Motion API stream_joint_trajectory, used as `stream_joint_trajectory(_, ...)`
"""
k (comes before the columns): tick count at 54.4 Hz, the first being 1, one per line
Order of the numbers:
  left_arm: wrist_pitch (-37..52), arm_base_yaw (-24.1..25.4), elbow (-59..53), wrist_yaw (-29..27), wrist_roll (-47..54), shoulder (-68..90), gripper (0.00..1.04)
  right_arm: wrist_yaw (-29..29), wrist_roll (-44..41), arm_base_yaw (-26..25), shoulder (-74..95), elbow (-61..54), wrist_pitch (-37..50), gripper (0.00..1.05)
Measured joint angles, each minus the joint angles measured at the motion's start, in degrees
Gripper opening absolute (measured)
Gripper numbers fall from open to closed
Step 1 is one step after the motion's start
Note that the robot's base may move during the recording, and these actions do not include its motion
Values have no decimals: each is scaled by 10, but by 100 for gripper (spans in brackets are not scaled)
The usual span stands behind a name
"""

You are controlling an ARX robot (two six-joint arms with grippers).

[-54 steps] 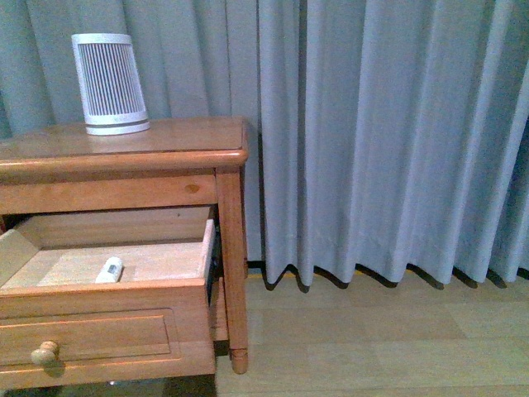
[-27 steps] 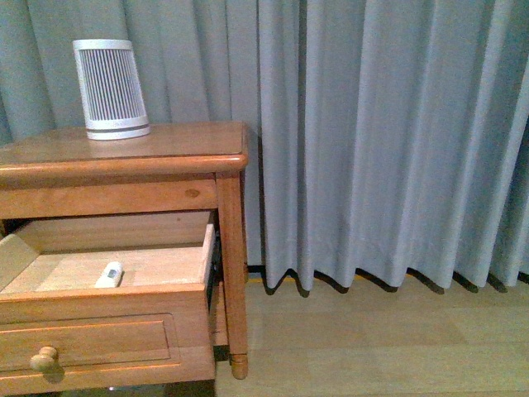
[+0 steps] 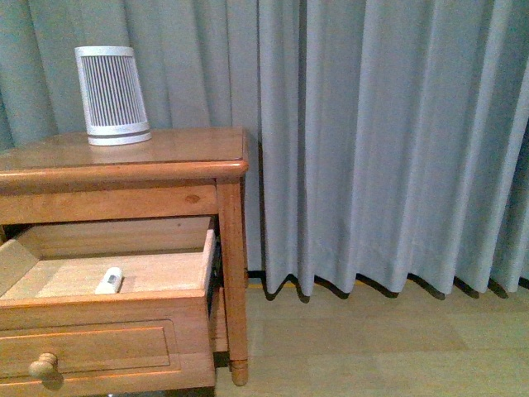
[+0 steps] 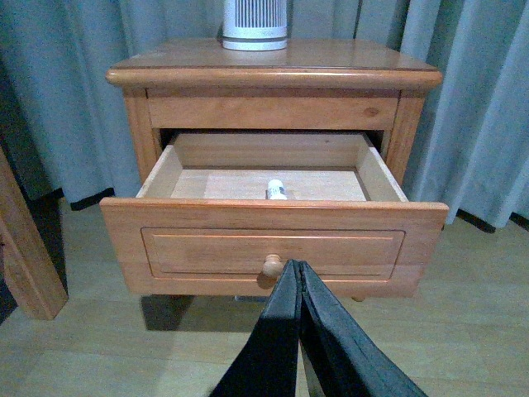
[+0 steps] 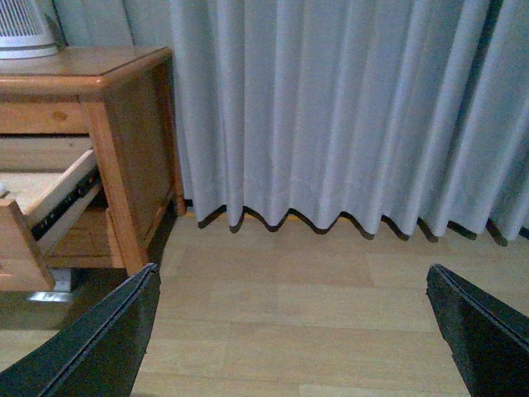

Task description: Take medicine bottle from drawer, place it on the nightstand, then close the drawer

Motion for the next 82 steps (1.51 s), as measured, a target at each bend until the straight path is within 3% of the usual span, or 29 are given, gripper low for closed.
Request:
stream_joint_trajectory(3, 0, 0, 0, 0, -1, 0, 6, 0, 0, 0, 0, 0, 0, 98)
stream_joint_trajectory(31, 0, 0, 0, 1, -1, 0, 99, 1, 0, 0, 0, 0, 0, 98)
stream_joint_trajectory(72, 0, 0, 0, -2, -2, -2, 98, 1, 0, 0, 0, 0, 0, 98)
stream_joint_trajectory(78, 0, 0, 0, -2, -2, -2, 98, 184, 3, 71, 95, 9, 57, 98)
stream_joint_trajectory(82, 0, 0, 0, -1, -2, -2, 98, 236, 16, 112, 207, 43, 117, 98)
